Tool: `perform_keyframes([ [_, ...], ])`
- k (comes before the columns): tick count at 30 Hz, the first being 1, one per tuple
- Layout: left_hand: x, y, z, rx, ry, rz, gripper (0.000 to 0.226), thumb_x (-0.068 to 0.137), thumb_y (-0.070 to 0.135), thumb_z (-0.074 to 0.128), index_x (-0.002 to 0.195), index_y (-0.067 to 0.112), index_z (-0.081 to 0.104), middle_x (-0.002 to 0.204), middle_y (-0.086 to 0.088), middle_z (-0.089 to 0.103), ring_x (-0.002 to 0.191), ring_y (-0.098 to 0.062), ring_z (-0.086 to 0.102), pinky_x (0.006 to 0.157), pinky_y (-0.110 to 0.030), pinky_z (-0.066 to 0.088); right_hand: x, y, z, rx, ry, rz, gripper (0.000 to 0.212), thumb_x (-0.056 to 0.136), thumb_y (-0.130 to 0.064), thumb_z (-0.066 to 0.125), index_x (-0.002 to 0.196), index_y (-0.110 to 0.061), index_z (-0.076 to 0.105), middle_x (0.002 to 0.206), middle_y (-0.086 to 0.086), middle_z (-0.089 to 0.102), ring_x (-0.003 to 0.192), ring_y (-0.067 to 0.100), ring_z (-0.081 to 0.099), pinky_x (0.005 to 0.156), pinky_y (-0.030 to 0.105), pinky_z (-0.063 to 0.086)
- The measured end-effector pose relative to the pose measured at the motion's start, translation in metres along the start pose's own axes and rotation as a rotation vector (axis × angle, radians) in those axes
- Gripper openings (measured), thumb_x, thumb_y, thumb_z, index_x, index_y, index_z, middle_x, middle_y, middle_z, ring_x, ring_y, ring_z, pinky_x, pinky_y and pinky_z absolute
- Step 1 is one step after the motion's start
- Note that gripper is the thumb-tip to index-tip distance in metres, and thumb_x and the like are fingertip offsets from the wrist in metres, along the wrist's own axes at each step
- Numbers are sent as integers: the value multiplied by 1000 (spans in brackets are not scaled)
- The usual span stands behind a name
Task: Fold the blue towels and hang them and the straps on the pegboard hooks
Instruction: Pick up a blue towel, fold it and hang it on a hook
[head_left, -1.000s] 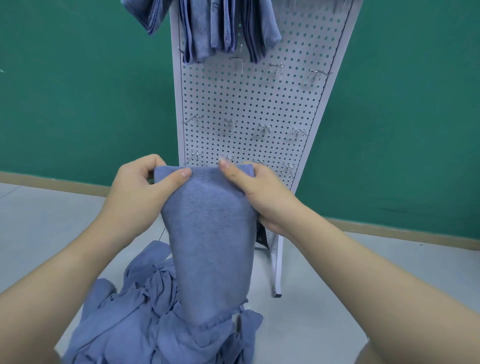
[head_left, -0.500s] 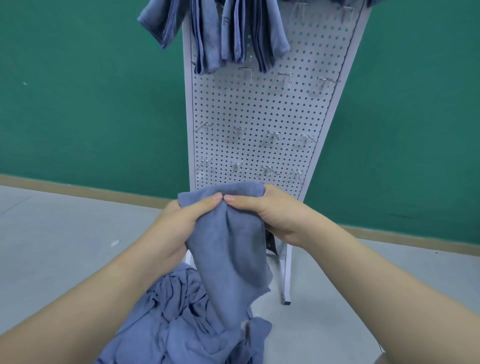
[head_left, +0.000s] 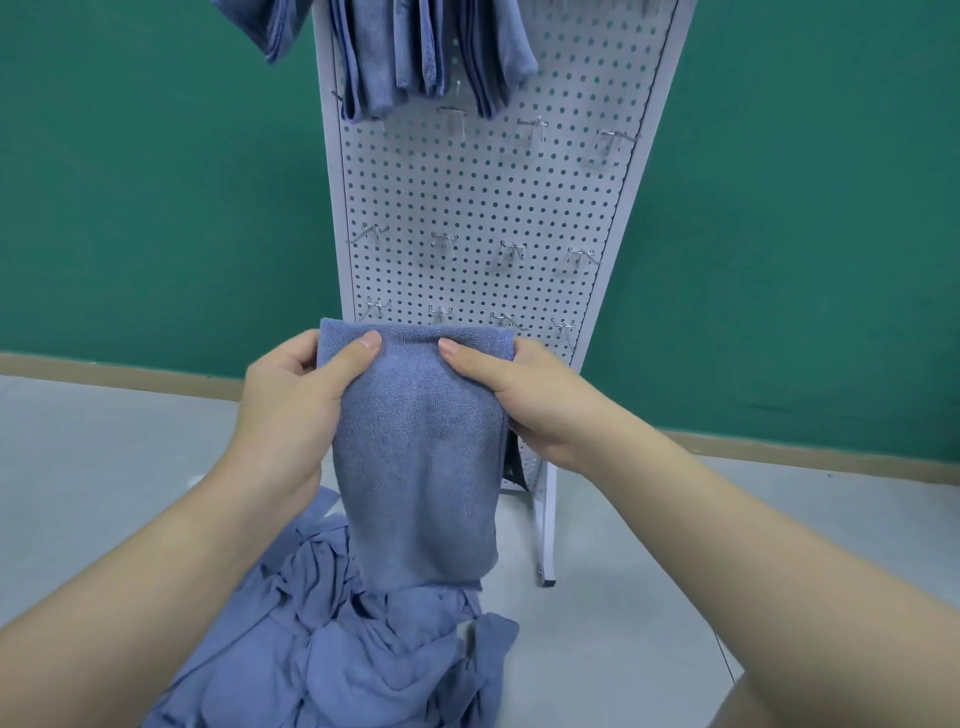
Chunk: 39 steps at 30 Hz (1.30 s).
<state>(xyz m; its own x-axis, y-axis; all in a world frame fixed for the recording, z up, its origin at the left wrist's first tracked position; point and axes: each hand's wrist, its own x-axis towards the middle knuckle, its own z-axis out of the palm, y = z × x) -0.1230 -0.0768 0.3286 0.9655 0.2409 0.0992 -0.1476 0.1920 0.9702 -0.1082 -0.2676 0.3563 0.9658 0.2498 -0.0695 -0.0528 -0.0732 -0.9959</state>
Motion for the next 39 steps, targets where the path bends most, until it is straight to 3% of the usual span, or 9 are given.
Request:
perform_keyframes([
  [7, 2, -1, 1, -15, 14, 30, 13, 95, 21, 73, 103, 11, 76, 96, 0, 79, 84, -10, 73, 67, -21, 55, -1, -1, -1, 20, 12, -3, 27, 100, -26, 67, 120, -8, 72, 117, 8, 77, 111, 24, 73, 99, 36, 58],
  [15, 2, 0, -3, 24, 19, 67, 11, 95, 20, 72, 100, 11, 76, 92, 1, 78, 81, -9, 71, 65, -19, 55, 2, 0, 1, -4, -13, -7, 28, 98, -23, 70, 122, -8, 72, 118, 8, 77, 112, 25, 72, 105, 42, 54],
  [23, 4, 1, -6, 32, 26, 71, 13, 95, 21, 73, 101, 10, 76, 94, 0, 78, 82, -10, 71, 65, -20, 54, 3, -1, 4, 10, -14, -20, 27, 99, -24, 68, 120, -7, 72, 116, 8, 77, 110, 25, 73, 100, 36, 57],
  [28, 0, 2, -7, 199, 22, 186, 7, 95, 21, 72, 92, 16, 74, 88, -1, 78, 78, -10, 69, 73, -32, 55, 4, 0, 4, 8, -2, -11, 26, 102, -24, 65, 120, -8, 72, 116, 8, 77, 104, 18, 75, 92, 29, 58],
  [31, -1, -2, -8, 424, 43, 351, 17, 93, 24, 74, 84, 14, 65, 82, -11, 70, 73, -26, 64, 72, -45, 55, 5, 4, 4, 18, 8, 0, 21, 101, -23, 65, 114, -9, 74, 112, 5, 79, 93, 13, 75, 78, 23, 60],
  [32, -2, -3, -7, 460, 50, 388, 21, 92, 25, 75, 82, 13, 61, 78, -11, 66, 69, -27, 60, 68, -43, 53, 6, 6, 6, 25, 22, 7, 20, 101, -23, 66, 112, -9, 75, 110, 5, 79, 93, 14, 75, 77, 24, 60],
  [35, -14, -6, 2, 517, 35, 454, 31, 89, 23, 77, 76, 12, 51, 67, -4, 54, 57, -10, 43, 55, -26, 40, 9, 17, 13, 22, 78, 23, 23, 99, -25, 67, 109, -6, 76, 105, 8, 80, 99, 23, 76, 84, 34, 58],
  [37, -22, -8, 9, 542, 3, 492, 35, 88, 21, 78, 73, 13, 47, 66, 0, 50, 57, -7, 39, 52, -19, 34, 11, 23, 20, -8, 122, 10, 26, 97, -28, 69, 102, -4, 76, 95, 6, 79, 88, 21, 75, 78, 34, 55],
  [39, -24, -13, 13, 544, 2, 503, 38, 88, 19, 77, 71, 12, 44, 66, -1, 47, 57, -8, 38, 52, -17, 32, 11, 25, 28, -64, 166, -20, 44, 88, -39, 70, 98, 4, 70, 83, 7, 69, 77, 18, 64, 74, 35, 47],
])
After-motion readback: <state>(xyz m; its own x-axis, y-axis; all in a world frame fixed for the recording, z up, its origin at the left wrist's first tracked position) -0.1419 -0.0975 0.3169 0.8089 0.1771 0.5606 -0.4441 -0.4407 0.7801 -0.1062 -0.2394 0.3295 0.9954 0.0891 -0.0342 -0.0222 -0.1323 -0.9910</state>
